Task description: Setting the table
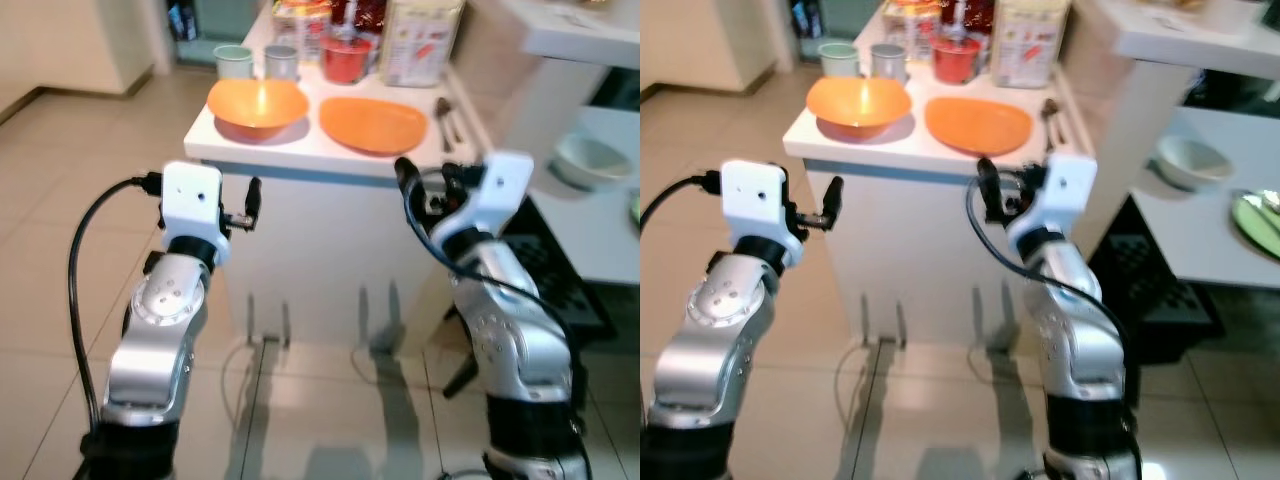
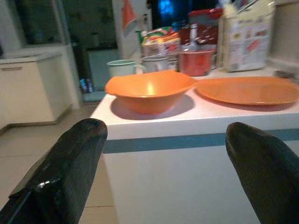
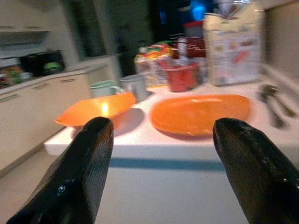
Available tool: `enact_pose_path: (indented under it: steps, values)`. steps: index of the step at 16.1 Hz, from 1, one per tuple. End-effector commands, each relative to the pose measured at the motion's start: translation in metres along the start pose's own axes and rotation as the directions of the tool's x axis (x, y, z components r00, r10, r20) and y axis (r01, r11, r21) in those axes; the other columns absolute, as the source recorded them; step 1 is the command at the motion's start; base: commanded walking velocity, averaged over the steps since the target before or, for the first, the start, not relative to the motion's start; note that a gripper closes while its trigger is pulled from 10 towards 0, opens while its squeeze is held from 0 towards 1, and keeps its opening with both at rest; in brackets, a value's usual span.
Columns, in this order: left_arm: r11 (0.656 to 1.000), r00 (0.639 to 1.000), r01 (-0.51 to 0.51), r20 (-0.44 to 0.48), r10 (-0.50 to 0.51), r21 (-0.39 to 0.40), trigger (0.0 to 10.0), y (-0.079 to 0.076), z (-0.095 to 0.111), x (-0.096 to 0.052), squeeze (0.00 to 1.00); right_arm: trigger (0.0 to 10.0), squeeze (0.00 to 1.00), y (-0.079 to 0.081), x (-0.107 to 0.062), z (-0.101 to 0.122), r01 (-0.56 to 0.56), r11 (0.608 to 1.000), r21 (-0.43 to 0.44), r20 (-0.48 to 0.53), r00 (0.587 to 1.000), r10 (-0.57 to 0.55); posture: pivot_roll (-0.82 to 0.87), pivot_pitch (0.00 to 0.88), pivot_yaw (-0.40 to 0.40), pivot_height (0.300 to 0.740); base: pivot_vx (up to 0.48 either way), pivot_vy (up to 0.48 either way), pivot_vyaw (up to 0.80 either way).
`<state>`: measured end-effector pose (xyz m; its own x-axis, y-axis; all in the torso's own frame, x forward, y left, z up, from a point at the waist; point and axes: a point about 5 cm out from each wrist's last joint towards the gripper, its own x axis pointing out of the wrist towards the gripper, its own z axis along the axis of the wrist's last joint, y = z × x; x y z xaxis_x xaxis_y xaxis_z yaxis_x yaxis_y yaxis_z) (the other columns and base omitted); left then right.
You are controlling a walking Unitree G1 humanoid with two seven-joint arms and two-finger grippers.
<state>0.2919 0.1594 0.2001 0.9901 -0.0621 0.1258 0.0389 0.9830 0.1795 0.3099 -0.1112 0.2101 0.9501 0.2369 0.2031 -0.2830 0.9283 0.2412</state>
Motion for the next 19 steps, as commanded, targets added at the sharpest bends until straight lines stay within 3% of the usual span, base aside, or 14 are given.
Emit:
enact_pose_path:
  steps: [1, 7, 11, 15, 19]
  values:
    - [1.000, 0.999, 0.028, 0.033, -0.028, 0.000, 10.0, -0.007, 0.009, 0.002, 0.00, 10.0, 0.00, -0.012, -0.002, 0.001, 0.043, 0.999, -0.005, 0.001, 0.999, -0.043, 0.07, 0.000, -0.052, 0.740, 0.454, 0.000, 0.44]
    - [1.000, 0.998, -0.005, 0.066, 0.005, 0.006, 10.0, 0.005, 0.020, 0.006, 0.00, 10.0, 0.00, -0.006, 0.004, 0.004, 0.011, 1.000, -0.014, 0.011, 1.000, -0.011, 0.08, 0.000, -0.056, 0.740, 0.451, 0.000, 0.71]
    - [1.000, 0.998, 0.002, 0.065, -0.002, 0.012, 10.0, 0.005, 0.020, 0.006, 0.00, 10.0, 0.00, -0.004, 0.006, 0.008, 0.013, 1.000, 0.013, 0.034, 0.999, -0.013, 0.08, 0.000, -0.054, 0.740, 0.450, 0.000, 0.00]
    - [1.000, 0.998, 0.008, 0.058, -0.009, 0.014, 10.0, 0.005, 0.018, 0.005, 0.00, 10.0, 0.00, -0.005, 0.010, 0.020, 0.022, 0.999, -0.040, 0.048, 0.999, -0.020, 0.08, 0.000, -0.057, 0.740, 0.449, 0.000, 0.00]
    - [0.999, 0.997, 0.043, 0.061, -0.043, 0.001, 10.0, -0.001, 0.018, 0.002, 0.00, 10.0, 0.00, -0.012, 0.017, 0.040, 0.101, 0.993, -0.068, 0.093, 0.991, -0.094, 0.08, 0.000, -0.062, 0.740, 0.450, 0.000, 0.00]
